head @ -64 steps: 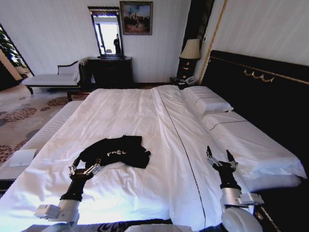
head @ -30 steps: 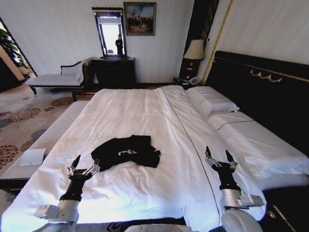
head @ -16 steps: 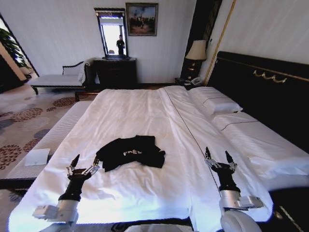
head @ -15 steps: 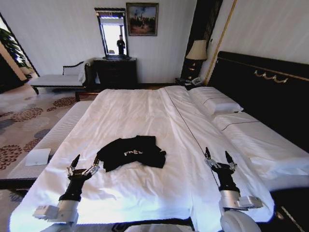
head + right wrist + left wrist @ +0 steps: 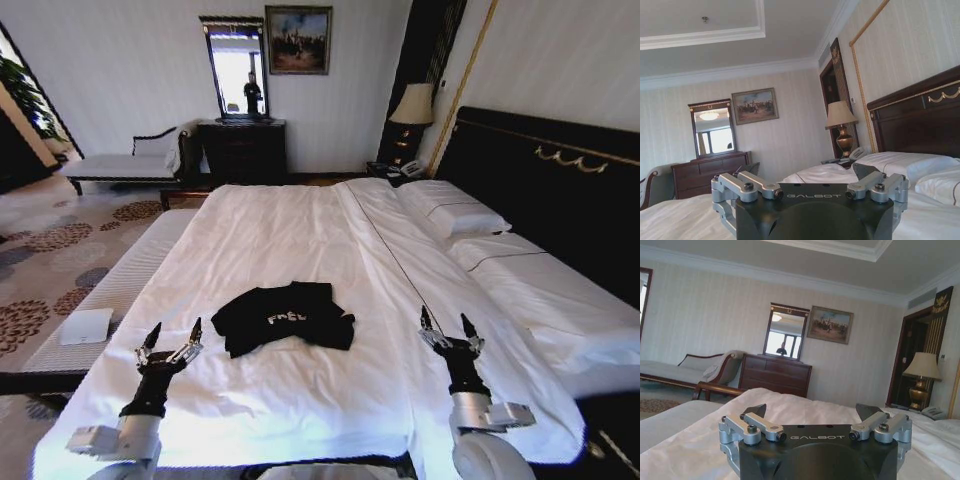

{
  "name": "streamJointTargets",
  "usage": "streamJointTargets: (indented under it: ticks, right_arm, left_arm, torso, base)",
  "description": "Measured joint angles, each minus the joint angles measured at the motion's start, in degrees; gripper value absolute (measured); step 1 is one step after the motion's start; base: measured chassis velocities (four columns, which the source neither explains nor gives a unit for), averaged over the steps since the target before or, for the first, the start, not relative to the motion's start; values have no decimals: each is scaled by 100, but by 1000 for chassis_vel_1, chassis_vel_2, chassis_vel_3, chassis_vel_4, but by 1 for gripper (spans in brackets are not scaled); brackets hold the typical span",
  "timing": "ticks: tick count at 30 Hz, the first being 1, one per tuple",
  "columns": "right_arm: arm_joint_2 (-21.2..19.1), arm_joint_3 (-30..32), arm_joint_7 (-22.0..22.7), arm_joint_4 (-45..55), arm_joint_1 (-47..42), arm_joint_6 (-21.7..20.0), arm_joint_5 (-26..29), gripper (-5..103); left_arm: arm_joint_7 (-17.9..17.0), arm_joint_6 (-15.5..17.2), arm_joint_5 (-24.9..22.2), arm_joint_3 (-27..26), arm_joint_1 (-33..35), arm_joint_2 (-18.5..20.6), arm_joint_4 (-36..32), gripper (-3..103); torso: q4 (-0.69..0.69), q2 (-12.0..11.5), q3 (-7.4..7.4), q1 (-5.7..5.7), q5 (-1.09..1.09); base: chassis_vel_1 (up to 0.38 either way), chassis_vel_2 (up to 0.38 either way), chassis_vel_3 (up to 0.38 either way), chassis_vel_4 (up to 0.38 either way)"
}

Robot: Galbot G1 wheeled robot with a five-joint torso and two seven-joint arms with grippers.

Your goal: Fold the clothes on the bed.

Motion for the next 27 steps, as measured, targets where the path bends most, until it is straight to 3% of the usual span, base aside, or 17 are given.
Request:
streamJointTargets:
  ticks: [12, 23, 27]
  right_arm:
    - [85, -186, 53, 5, 63, 237, 131, 100]
    - [161, -175, 201, 76, -8, 363, 29, 100]
    - [214, -242, 278, 15, -13, 373, 40, 100]
  left_arm:
    - [-119, 55, -114, -30, -42, -62, -122, 100]
    - [-408, 125, -24, -48, -326, -4, 273, 100]
    - [-767, 681, -314, -90, -1027, 313, 625, 100]
  torso:
    - [0, 0, 0, 0, 1]
    - [1, 0, 0, 0, -1]
    - [1, 0, 0, 0, 0]
  base:
    - [31, 54, -37, -52]
    - [0, 0, 0, 0]
    - [0, 0, 0, 0]
